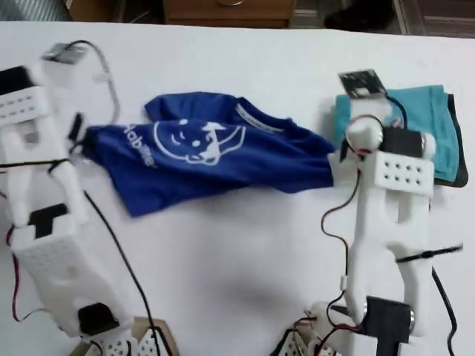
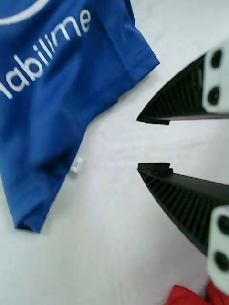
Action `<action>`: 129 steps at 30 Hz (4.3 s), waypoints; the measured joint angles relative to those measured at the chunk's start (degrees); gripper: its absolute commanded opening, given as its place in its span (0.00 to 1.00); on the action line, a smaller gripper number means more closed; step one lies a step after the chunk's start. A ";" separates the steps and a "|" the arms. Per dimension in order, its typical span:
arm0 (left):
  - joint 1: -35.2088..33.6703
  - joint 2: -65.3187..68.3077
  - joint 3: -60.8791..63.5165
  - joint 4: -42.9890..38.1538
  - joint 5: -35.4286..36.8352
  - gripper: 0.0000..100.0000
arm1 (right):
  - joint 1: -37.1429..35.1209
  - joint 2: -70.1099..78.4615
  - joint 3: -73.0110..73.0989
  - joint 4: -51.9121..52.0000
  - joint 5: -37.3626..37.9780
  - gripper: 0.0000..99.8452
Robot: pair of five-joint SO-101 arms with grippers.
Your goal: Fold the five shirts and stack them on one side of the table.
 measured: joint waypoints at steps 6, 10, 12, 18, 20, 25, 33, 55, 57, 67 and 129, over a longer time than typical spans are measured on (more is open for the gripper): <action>8.26 -6.86 6.86 0.09 0.00 0.16 | 2.37 3.08 6.86 -13.19 -0.09 0.02; 15.47 -18.46 19.87 -0.09 -3.34 0.16 | 2.37 8.79 6.86 -19.16 -2.55 0.02; 18.81 -24.62 28.92 -1.32 -6.24 0.16 | 2.37 11.25 7.12 -21.45 -2.90 0.02; 21.01 -35.52 56.88 -18.81 -10.90 0.16 | 2.37 14.77 7.21 -23.74 -3.16 0.02; 20.84 -35.69 63.30 -24.88 -11.16 0.16 | 2.37 14.77 7.21 -23.74 -3.16 0.02; 20.48 -31.56 68.40 -34.46 -11.25 0.16 | 2.37 14.77 7.47 -23.74 -3.16 0.02; 12.40 -16.00 56.79 -39.74 -11.25 0.16 | 2.37 14.77 7.47 -23.74 -3.16 0.02; 7.91 -2.81 18.11 -14.42 -11.08 0.16 | 2.37 14.77 7.56 -23.74 -3.16 0.02; 7.91 -2.81 17.85 -11.25 -11.08 0.16 | 2.37 14.77 7.56 -23.74 -3.16 0.02; 20.40 -4.13 18.90 -0.53 -11.08 0.16 | 2.37 14.77 7.56 -23.74 -3.16 0.02; 14.95 -20.40 15.47 0.18 -14.95 0.03 | 2.29 -1.32 -3.16 -10.02 -7.38 0.02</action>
